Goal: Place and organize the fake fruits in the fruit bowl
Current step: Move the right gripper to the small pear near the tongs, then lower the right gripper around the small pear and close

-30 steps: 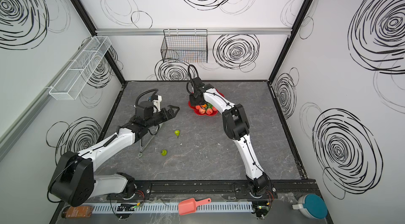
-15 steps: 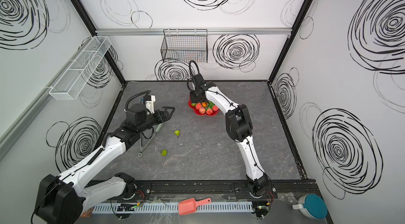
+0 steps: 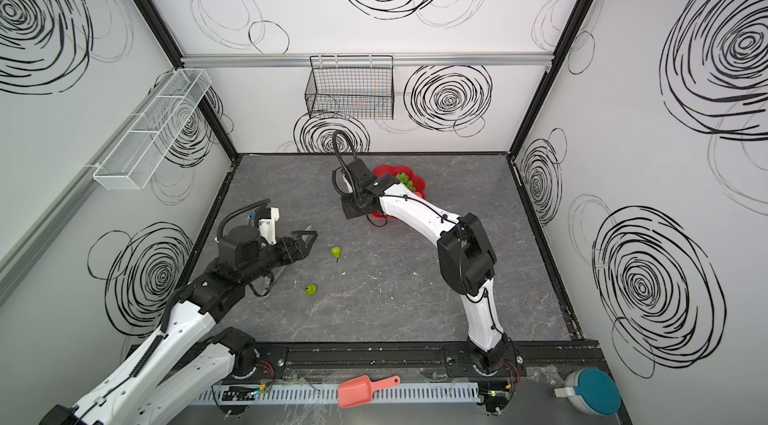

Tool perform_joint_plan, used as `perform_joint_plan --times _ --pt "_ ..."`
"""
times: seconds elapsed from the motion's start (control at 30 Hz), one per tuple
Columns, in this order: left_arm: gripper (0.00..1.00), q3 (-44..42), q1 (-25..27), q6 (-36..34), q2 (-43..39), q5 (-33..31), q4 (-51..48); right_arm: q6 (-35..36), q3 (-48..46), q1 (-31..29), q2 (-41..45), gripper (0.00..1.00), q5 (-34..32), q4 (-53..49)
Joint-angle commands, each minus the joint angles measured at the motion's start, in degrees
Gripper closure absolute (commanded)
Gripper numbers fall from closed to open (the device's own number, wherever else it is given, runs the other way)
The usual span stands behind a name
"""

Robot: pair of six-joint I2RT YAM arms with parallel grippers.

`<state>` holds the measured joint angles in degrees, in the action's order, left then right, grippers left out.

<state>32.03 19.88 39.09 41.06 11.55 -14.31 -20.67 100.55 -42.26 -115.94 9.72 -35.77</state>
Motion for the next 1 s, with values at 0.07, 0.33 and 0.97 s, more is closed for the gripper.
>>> perform_joint_plan --times 0.07,0.33,0.97 --pt "0.04 -3.1 0.1 2.5 -5.1 -0.2 -3.6 -4.2 -3.3 -3.4 1.6 0.54 0.1 1.6" --pt "0.04 -7.1 -3.2 3.5 -7.0 3.9 -3.5 -8.0 -3.7 -7.3 -2.1 0.51 -0.8 1.5" --pt "0.04 -8.0 -11.9 2.4 -5.0 10.9 0.4 -10.7 5.7 -10.8 -13.5 0.46 -3.4 -5.4"
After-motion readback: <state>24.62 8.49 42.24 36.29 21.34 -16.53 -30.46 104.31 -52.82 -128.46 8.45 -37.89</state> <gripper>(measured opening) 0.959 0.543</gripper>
